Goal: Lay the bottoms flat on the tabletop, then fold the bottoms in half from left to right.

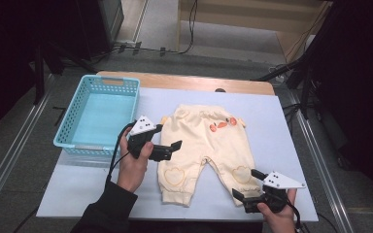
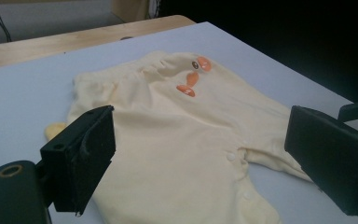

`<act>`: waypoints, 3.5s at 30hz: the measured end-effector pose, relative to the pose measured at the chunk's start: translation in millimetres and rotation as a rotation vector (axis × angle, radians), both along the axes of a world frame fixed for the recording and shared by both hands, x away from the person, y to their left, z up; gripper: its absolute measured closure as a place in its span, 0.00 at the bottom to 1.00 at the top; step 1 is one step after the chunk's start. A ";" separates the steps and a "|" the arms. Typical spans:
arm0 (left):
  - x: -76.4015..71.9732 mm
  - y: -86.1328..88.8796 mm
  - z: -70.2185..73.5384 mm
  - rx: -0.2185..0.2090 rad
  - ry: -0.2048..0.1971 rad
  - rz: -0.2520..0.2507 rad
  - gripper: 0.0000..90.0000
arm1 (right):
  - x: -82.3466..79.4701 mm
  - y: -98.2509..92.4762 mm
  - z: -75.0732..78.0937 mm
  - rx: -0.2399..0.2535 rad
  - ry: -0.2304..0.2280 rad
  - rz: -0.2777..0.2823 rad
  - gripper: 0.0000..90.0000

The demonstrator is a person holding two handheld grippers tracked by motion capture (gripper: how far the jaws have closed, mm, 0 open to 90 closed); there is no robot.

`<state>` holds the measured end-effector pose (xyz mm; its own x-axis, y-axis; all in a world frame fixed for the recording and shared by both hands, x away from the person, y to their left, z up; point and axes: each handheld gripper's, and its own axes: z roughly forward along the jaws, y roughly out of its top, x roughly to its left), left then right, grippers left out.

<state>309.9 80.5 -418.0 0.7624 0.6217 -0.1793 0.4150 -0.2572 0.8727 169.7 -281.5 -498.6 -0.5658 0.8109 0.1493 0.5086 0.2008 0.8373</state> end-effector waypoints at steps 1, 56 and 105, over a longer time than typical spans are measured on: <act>2.2 -2.4 1.5 0.001 0.002 -0.007 0.06 | -0.3 0.7 0.3 0.002 0.001 0.007 0.00; 162.2 -62.9 -52.2 0.179 0.190 0.064 0.12 | 4.3 90.8 3.3 0.000 0.006 0.237 0.04; 187.8 -65.4 -69.8 0.255 0.317 0.129 0.82 | 16.0 174.7 -8.3 -0.246 0.007 0.328 0.83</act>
